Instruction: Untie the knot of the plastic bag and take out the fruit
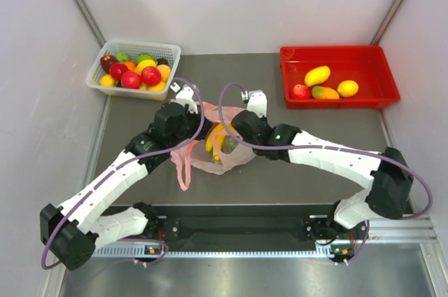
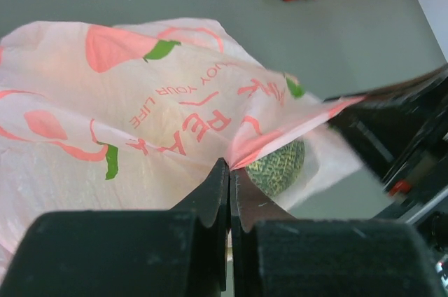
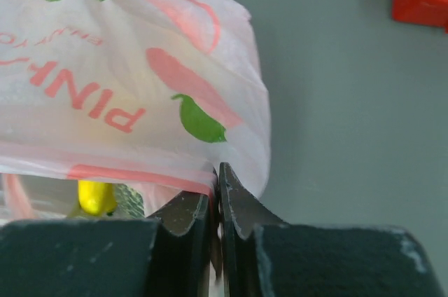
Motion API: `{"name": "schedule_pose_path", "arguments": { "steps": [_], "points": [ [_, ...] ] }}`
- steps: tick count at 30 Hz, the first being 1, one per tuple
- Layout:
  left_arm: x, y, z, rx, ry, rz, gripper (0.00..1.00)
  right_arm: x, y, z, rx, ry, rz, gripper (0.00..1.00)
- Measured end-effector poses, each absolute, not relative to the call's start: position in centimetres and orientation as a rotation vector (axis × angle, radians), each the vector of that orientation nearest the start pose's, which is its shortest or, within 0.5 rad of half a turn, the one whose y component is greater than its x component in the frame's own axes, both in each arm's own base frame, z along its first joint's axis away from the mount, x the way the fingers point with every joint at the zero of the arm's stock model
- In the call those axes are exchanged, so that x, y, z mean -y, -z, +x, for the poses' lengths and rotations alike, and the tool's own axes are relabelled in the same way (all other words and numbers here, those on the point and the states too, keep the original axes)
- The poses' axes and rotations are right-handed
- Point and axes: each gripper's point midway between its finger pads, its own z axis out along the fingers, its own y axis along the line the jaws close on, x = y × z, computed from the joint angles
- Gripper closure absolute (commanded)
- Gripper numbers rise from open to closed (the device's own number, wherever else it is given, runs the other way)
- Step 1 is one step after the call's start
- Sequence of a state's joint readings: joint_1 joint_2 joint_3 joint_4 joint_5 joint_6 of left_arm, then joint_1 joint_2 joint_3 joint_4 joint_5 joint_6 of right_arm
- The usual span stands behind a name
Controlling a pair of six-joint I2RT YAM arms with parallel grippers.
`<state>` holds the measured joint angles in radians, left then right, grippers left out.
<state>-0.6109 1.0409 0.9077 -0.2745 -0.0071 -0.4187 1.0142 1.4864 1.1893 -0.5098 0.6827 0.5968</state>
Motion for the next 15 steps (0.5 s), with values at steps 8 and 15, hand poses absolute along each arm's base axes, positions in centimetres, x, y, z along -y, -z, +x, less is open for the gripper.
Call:
{"name": "schedule_pose_path", "arguments": {
  "steps": [8,15],
  "points": [
    [21.8,-22.2,27.1,-2.048,0.697,0.177,1.0,-23.6,-18.9,29.0,-2.121,-0.081,-0.242,0.95],
    [22.5,-22.2,26.9,-2.013,0.792,0.105,1.0,-18.1,-20.1,33.9,-2.106,-0.011,-0.158,0.92]
  ]
}}
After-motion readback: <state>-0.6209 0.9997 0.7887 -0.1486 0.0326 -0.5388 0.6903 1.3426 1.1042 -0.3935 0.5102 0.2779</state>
